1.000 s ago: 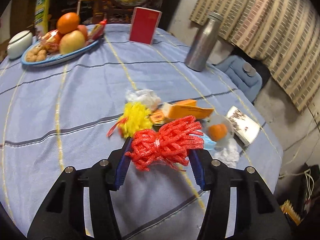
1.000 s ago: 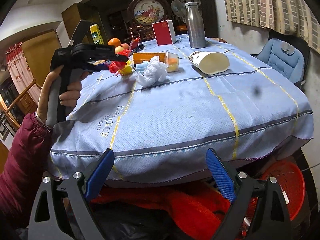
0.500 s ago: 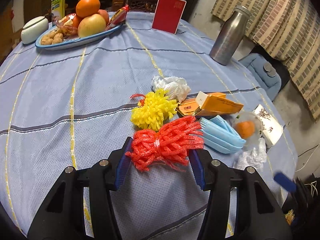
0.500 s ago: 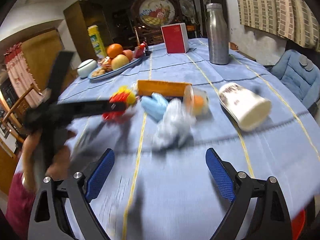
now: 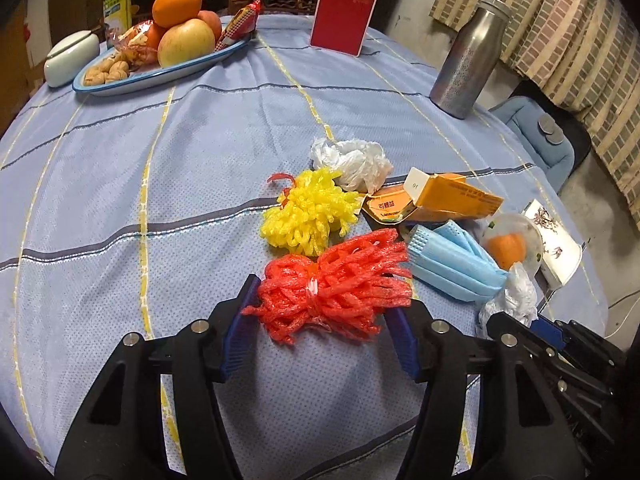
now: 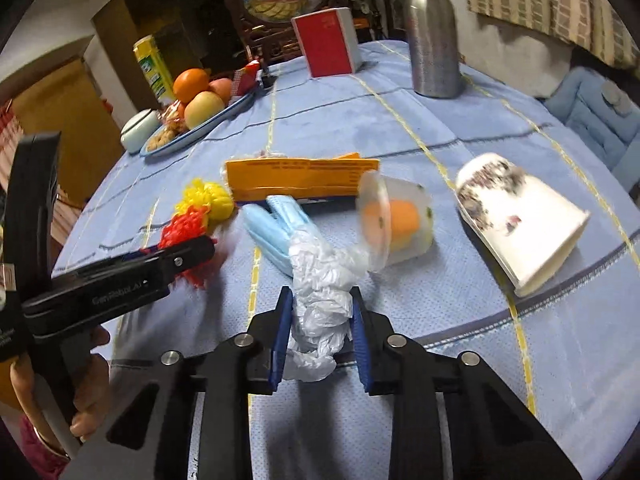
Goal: Collect trash
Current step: 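Grasp the crumpled clear plastic with the right tool while the left tool holds the red net, then carry the red net and crumpled plastic over to the red wastebasket, then open the right tool to drop the plastic while the left tool drops the net, then move both open tools back over the table, then grasp the white paper cup with the right tool while the left tool grasps the blue face mask, then carry the paper cup and face mask over to the red wastebasket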
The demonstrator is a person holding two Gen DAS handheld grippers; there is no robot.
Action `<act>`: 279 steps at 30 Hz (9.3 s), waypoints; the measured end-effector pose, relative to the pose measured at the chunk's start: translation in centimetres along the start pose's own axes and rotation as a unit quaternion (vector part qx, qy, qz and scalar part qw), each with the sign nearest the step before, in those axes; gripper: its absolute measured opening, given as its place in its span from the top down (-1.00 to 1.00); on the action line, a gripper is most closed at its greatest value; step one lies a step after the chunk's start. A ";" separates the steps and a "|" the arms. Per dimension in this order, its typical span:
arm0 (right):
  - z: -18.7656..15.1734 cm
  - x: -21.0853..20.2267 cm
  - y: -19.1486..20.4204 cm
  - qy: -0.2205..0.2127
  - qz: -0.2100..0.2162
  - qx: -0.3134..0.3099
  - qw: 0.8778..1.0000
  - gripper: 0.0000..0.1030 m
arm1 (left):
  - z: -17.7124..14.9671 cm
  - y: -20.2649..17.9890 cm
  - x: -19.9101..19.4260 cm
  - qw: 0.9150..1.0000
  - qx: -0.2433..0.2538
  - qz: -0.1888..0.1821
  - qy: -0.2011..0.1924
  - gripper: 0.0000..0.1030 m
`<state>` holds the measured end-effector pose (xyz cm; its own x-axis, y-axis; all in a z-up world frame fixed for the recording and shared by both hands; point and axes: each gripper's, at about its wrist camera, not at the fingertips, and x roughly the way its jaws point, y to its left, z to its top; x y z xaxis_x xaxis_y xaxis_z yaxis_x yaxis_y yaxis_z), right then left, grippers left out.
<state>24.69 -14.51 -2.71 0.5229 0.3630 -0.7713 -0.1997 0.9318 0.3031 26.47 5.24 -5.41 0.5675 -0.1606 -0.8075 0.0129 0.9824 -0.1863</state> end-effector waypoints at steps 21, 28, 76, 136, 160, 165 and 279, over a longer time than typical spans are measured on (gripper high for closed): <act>0.0 0.4 0.1 0.014 -0.011 -0.005 1.000 0.33 | 1.4 1.6 0.7 1.000 -0.025 -0.012 -0.006 -0.50; 0.0 0.4 0.0 0.014 -0.011 -0.005 1.000 0.33 | 1.0 0.6 -0.7 0.999 -0.004 -0.041 -0.025 0.04; -18.1 -20.5 -22.1 -0.145 -0.142 0.155 0.967 0.36 | -8.9 -9.9 -9.9 0.968 0.109 -0.206 -0.090 0.03; -23.5 -25.2 -30.6 -0.189 -0.227 0.258 0.920 -0.72 | -9.0 -30.5 -4.3 0.947 0.279 -0.156 -0.039 -0.86; -7.7 -16.0 -15.3 -0.154 -0.082 0.052 0.983 -0.88 | 1.3 -7.2 1.8 0.999 0.029 -0.023 -0.024 -0.87; -2.0 -10.5 -11.3 -0.116 -0.064 -0.018 0.991 -0.89 | 1.8 -7.2 2.4 0.999 0.033 -0.032 -0.020 -0.87; -20.8 -21.6 -25.5 -0.156 -0.208 0.127 0.957 -0.68 | -10.0 -17.1 -10.6 0.953 0.168 -0.240 -0.077 0.26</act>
<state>1.29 -45.97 -5.41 0.7433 -0.0949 -0.6622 0.2662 0.9501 0.1626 11.99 -10.78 0.68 0.5431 -0.6089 -0.5782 0.5498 0.7783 -0.3032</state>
